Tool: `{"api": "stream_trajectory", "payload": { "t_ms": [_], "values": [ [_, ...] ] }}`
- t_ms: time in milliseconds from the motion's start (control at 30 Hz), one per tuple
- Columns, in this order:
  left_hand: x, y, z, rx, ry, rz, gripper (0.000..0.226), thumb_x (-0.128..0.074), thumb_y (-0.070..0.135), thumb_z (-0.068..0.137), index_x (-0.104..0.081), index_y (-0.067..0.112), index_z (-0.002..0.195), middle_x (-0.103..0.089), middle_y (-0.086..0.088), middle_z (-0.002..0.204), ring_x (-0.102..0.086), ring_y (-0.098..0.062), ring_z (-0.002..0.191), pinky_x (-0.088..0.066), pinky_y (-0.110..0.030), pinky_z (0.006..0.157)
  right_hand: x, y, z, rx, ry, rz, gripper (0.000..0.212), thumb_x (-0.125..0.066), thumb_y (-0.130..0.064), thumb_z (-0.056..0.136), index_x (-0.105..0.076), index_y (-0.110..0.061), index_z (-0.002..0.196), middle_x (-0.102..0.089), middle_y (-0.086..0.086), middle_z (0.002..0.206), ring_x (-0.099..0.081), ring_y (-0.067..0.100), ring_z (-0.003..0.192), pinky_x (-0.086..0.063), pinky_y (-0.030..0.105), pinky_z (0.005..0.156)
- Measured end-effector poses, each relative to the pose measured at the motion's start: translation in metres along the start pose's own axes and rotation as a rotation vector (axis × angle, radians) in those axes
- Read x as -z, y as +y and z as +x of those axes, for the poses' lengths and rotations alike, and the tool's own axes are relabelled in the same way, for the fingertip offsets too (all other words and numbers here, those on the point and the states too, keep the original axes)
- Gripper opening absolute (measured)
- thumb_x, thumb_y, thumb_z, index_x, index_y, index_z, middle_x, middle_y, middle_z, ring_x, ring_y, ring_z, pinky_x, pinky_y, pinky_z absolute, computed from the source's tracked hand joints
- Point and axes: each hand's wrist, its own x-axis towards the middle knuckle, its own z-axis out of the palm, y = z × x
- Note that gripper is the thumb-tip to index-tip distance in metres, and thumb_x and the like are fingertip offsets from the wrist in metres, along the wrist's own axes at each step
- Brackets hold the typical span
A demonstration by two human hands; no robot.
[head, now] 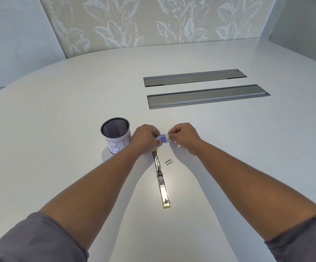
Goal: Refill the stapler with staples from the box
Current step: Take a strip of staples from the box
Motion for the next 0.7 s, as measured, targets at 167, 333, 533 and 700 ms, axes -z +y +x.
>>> {"api": "stream_trajectory", "payload": {
  "t_ms": [167,333,533,700],
  "values": [
    [0.000,0.002,0.001,-0.012,-0.002,0.004,0.026,-0.084,0.020,0.074,-0.076,0.023,0.098,-0.068,0.005,0.093,-0.065,-0.019,0.089,-0.057,-0.035,0.079,-0.005,-0.009,0.002,-0.067,0.010,0.011,0.008,-0.071,-0.010,0.073,-0.076,-0.017,0.070,-0.076,0.006,0.071,-0.063,0.021,0.059,-0.049,0.031,0.057],
    [-0.001,0.003,0.000,-0.022,0.003,0.030,0.026,-0.082,0.018,0.076,-0.077,0.020,0.101,-0.068,0.004,0.094,-0.067,-0.021,0.092,-0.058,-0.037,0.082,-0.011,-0.010,0.002,-0.081,0.003,0.019,0.015,-0.069,-0.008,0.078,-0.074,-0.020,0.072,-0.075,0.002,0.080,-0.067,0.024,0.071,-0.055,0.038,0.066],
    [-0.002,0.007,-0.001,-0.038,0.007,0.092,0.022,-0.079,0.017,0.079,-0.078,0.016,0.101,-0.073,-0.002,0.101,-0.066,-0.024,0.094,-0.050,-0.030,0.073,-0.011,-0.004,-0.003,-0.061,0.023,0.050,0.013,-0.071,-0.009,0.080,-0.075,-0.021,0.076,-0.076,0.003,0.083,-0.067,0.023,0.073,-0.058,0.041,0.071],
    [-0.002,0.009,-0.002,-0.036,0.013,0.116,0.020,-0.078,0.015,0.079,-0.080,0.015,0.099,-0.075,-0.006,0.100,-0.067,-0.026,0.093,-0.054,-0.034,0.076,-0.009,-0.002,-0.008,-0.036,0.025,0.064,0.015,-0.074,-0.010,0.083,-0.073,-0.024,0.078,-0.076,0.001,0.084,-0.068,0.019,0.074,-0.059,0.038,0.070]
  ]
}}
